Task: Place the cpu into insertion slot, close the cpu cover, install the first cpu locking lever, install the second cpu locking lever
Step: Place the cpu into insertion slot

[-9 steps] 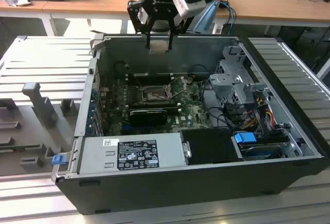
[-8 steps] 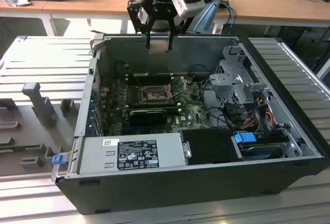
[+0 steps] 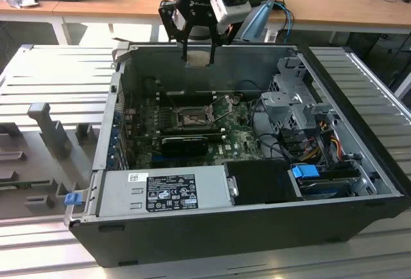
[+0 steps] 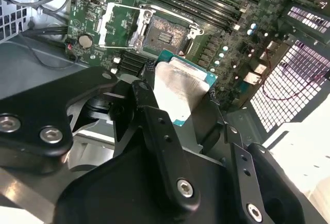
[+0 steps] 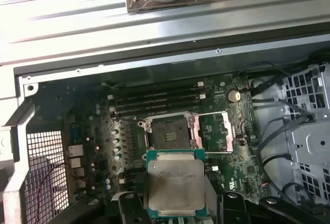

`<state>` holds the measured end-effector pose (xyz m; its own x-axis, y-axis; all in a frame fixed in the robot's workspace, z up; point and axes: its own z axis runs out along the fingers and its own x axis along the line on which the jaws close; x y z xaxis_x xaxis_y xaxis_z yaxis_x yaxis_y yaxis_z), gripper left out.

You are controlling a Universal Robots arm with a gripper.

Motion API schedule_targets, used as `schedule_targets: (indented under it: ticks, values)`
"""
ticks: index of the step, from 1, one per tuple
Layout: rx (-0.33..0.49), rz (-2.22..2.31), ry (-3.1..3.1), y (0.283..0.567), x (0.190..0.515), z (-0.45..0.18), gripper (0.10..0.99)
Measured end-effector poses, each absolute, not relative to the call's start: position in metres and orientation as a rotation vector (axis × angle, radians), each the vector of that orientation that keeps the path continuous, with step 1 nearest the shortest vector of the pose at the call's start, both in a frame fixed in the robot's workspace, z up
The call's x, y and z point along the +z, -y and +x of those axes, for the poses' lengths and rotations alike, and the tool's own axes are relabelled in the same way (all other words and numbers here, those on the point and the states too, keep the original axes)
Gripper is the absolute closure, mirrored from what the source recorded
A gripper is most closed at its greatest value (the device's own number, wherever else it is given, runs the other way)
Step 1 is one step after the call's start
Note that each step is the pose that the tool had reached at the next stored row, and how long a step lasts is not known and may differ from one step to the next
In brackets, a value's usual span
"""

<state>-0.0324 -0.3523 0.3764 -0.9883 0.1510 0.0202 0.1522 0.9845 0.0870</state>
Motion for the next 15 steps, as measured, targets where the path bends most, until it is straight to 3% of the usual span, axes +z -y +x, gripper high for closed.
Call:
schedule_targets:
  ticks: [15]
  values:
    - [-0.139,-0.397,3.104,0.3523,0.3762,-0.0325,0.557]
